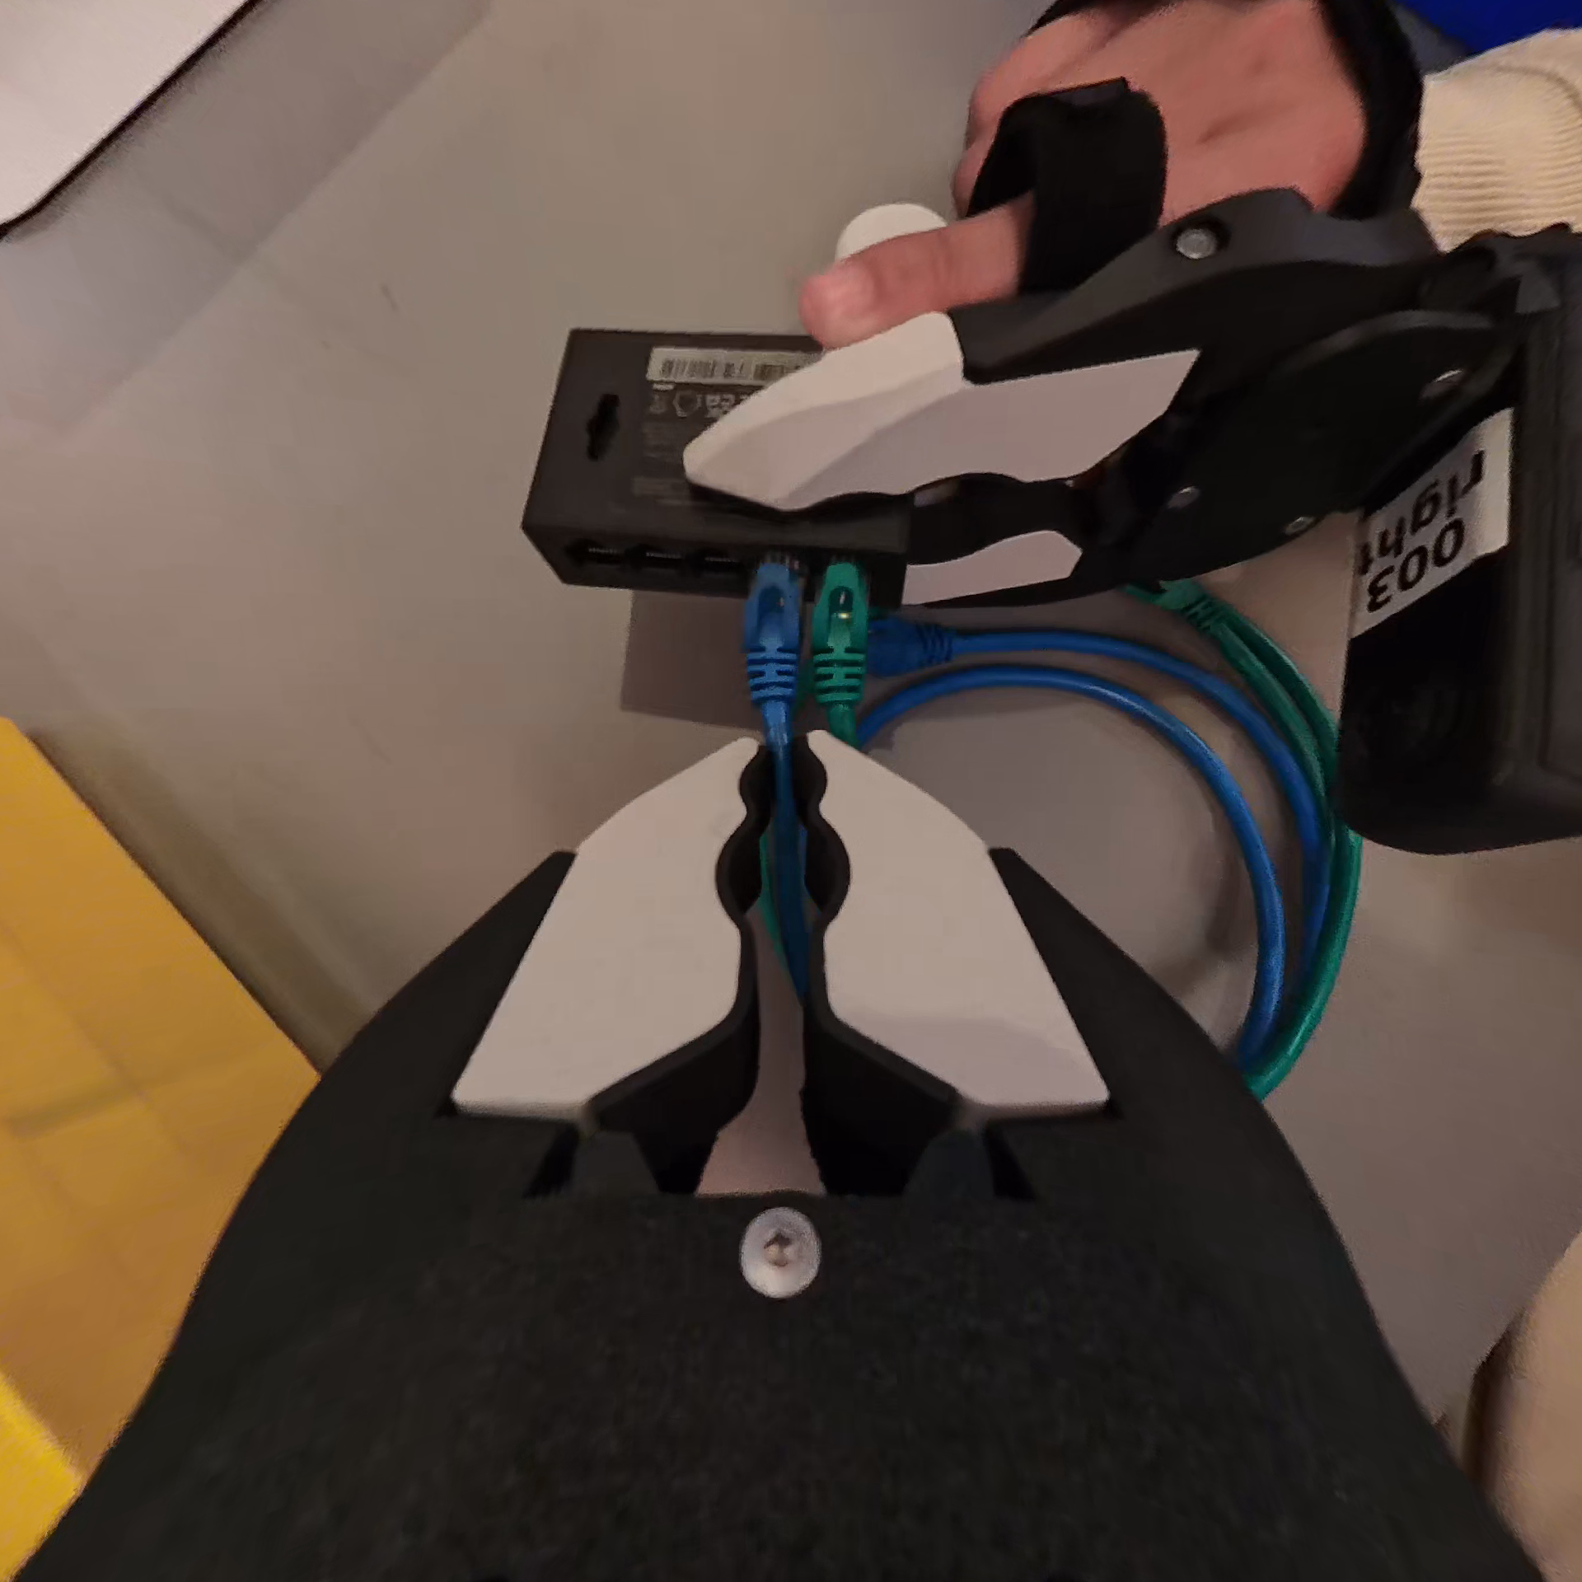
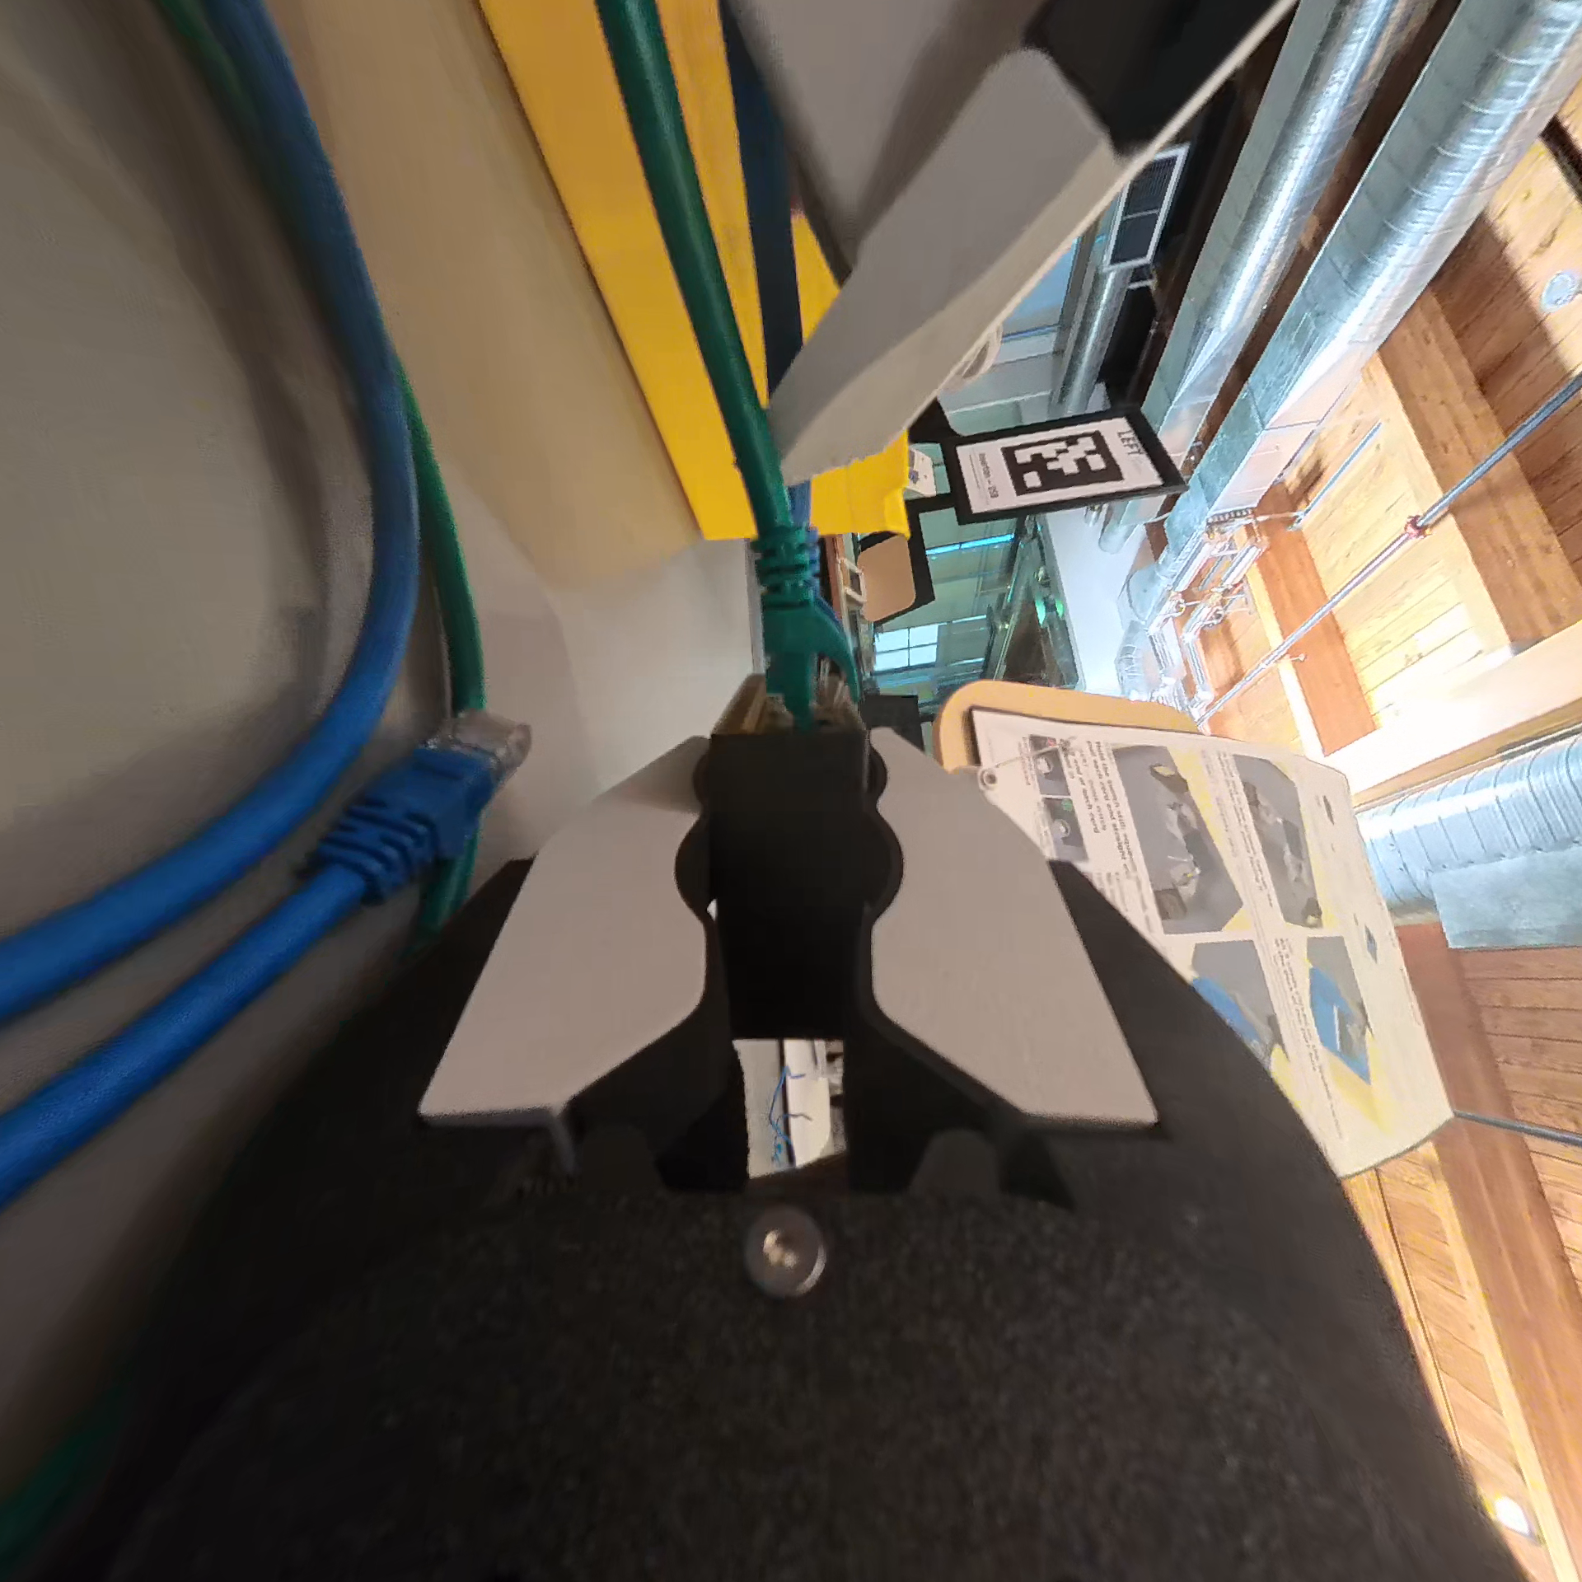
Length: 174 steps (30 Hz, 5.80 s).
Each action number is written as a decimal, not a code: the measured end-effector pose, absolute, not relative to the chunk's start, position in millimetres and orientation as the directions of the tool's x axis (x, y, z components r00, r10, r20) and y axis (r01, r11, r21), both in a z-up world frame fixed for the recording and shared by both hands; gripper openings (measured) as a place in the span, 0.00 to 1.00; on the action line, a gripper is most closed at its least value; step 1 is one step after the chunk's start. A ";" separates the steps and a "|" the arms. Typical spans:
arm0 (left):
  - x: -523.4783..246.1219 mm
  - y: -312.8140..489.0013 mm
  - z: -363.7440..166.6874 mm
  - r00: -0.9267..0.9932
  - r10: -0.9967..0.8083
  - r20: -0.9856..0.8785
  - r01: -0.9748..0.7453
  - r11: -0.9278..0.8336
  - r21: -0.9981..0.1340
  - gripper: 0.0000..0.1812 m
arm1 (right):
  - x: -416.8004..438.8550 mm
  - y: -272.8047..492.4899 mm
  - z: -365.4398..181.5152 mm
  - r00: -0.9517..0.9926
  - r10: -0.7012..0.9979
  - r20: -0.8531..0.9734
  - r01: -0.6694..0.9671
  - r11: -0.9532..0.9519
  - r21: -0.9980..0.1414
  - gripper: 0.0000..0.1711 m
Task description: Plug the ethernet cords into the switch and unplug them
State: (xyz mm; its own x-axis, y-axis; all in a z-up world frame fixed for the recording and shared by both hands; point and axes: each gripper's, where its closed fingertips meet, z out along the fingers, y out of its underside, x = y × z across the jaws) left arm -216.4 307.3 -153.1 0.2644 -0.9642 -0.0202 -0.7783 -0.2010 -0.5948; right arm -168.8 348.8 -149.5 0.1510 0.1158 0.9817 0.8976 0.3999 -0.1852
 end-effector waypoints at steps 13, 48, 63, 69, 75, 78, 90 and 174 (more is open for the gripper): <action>-202.3 309.8 -143.3 0.207 -0.978 0.025 -0.595 -0.146 -0.791 0.04 | -160.6 354.5 -144.0 0.227 0.138 0.964 0.879 0.398 -0.264 0.17; -178.8 291.4 -126.0 0.151 -0.987 0.049 -0.476 -0.116 -0.872 0.03 | -157.7 354.0 -140.0 0.352 0.213 0.912 0.832 0.376 -0.409 0.16; -176.3 287.8 -131.2 0.389 -0.912 -0.129 -0.578 -0.132 -0.805 0.03 | -152.8 356.3 -140.4 0.366 0.201 0.909 0.853 0.318 -0.414 0.17; -182.8 299.7 -138.1 0.434 -0.893 -0.119 -0.569 -0.169 -0.805 0.03 | -154.3 353.8 -145.8 0.325 0.198 0.925 0.877 0.303 -0.373 0.16; -182.3 302.9 -141.1 0.432 -0.892 -0.135 -0.575 -0.157 -0.803 0.03 | -155.6 351.9 -149.3 0.332 0.234 0.914 0.870 0.299 -0.392 0.16; -183.0 303.1 -142.0 0.439 -0.886 -0.146 -0.573 -0.151 -0.806 0.02 | -157.3 350.5 -148.9 0.325 0.230 0.918 0.870 0.308 -0.385 0.16; -181.6 307.9 -144.2 0.418 -0.904 -0.094 -0.549 -0.169 -0.818 0.03 | -155.5 353.7 -154.0 0.334 0.259 0.906 0.868 0.289 -0.402 0.17; -294.1 302.1 -65.8 0.254 -0.933 -0.256 -0.843 -0.084 -0.532 0.05 | -154.1 353.8 -147.5 0.319 0.202 0.926 0.873 0.318 -0.370 0.17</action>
